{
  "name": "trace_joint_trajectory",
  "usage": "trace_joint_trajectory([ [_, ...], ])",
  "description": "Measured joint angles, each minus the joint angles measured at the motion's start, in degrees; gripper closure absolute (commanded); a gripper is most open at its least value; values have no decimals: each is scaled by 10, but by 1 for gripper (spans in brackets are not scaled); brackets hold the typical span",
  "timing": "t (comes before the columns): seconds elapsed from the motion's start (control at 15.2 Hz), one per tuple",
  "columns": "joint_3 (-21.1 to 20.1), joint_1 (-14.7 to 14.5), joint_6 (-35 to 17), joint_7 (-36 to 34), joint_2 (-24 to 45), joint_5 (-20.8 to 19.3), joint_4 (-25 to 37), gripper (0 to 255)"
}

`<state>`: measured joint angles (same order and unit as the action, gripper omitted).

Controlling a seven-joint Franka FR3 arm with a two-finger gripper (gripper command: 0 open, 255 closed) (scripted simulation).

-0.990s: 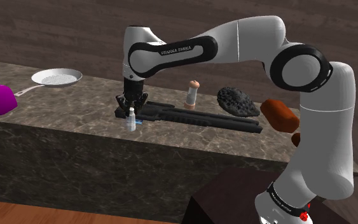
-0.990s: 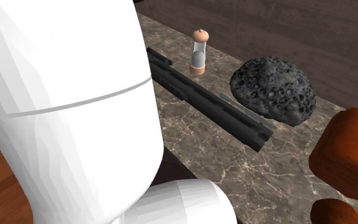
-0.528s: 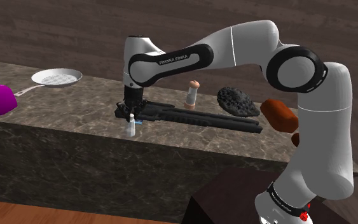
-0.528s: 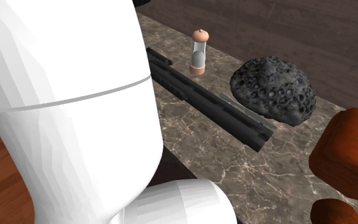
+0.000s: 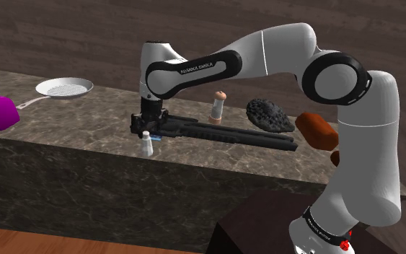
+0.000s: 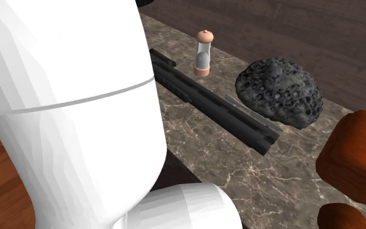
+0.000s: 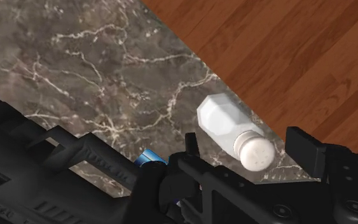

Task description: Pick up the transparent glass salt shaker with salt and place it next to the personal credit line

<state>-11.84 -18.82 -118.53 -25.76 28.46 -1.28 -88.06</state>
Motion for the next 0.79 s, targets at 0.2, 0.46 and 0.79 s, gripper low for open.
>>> trace_joint_trajectory([
  [0.2, 0, 0, 0, 0, 0, 0, 0, 0],
  [0.46, -1, 3, 32, 3, -19, 4, 14, 0],
  [0.79, -2, 3, 60, 3, -23, 4, 38, 0],
])
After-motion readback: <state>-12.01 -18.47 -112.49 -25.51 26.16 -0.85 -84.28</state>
